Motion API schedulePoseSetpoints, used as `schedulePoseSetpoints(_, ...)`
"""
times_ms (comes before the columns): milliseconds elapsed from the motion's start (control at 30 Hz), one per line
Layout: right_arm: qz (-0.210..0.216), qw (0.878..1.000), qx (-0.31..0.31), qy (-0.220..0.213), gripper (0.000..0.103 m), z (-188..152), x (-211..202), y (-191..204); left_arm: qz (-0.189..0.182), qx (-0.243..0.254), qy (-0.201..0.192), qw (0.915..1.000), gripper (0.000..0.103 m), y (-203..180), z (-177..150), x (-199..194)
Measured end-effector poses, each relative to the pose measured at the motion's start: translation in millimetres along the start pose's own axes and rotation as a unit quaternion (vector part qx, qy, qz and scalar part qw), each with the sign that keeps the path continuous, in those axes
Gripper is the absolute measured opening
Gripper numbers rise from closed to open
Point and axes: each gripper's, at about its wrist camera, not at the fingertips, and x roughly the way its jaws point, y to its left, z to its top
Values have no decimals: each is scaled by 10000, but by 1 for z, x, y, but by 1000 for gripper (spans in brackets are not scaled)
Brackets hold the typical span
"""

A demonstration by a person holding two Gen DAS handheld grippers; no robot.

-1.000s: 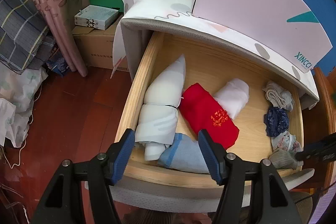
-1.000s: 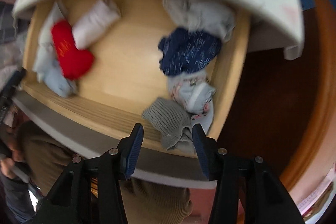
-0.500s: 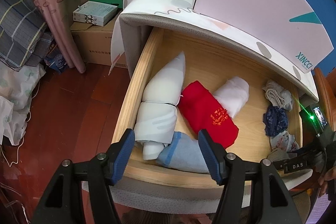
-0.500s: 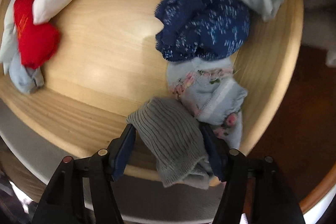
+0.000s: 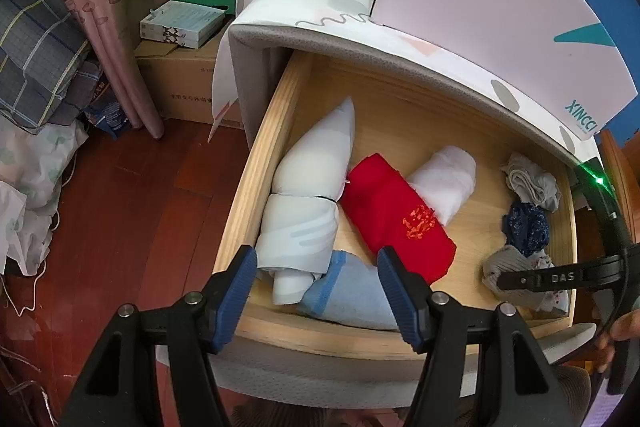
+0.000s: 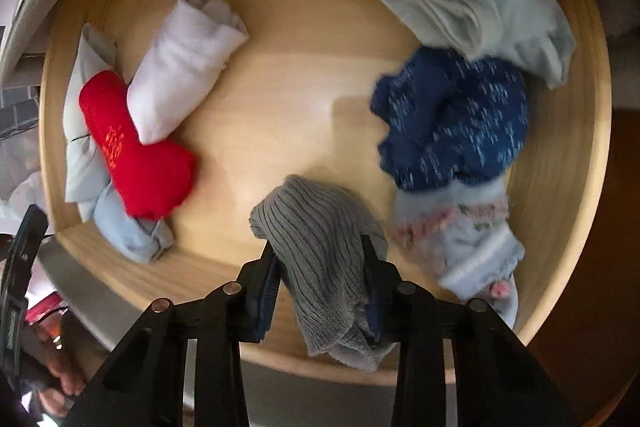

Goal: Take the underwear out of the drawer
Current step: 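Lower the right gripper into the drawer and grasp the grey knit sock, then lower the left gripper onto the light blue sock and close it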

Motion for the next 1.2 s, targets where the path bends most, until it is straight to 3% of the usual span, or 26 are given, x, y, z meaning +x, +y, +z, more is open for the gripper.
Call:
schedulePoseSetpoints(67,0,10000,22,-3,43,0,4,2,-36,18,42,10000,64,0,0,1)
schedulePoseSetpoints(200,-42,10000,-41,22,47,-7,11,7,-88,73,124,9999,64,-2,0,3)
schedulePoseSetpoints(367,-275,9994,-181,136,57,-17,27,20,-212,290,503,9981,64,-8,1,15)
schedulePoseSetpoints(500,-304,9990,-130,310,59,-28,47,25,-276,535,895,9942,64,-16,-1,27)
schedulePoseSetpoints(533,-391,9988,-150,256,55,-31,49,27,-328,593,991,9928,64,-18,-1,29)
schedulePoseSetpoints(567,-457,9986,-196,178,45,-33,49,29,-370,646,1059,9916,64,-19,-1,31)
schedulePoseSetpoints(633,-322,9993,-136,123,35,-39,45,25,-459,683,1284,9883,64,-23,0,37)
schedulePoseSetpoints(800,-250,9995,100,-188,32,-54,34,6,-593,509,1723,9819,65,-29,4,48)
schedulePoseSetpoints(967,71,9989,279,-368,31,-67,28,-14,-326,591,1951,9784,65,-39,6,59)
schedulePoseSetpoints(1133,378,9974,343,-500,31,-72,27,-18,-396,496,2235,9726,65,-47,4,71)
schedulePoseSetpoints(1200,490,9969,328,-523,31,-70,25,-22,-393,514,2276,9716,71,-52,4,74)
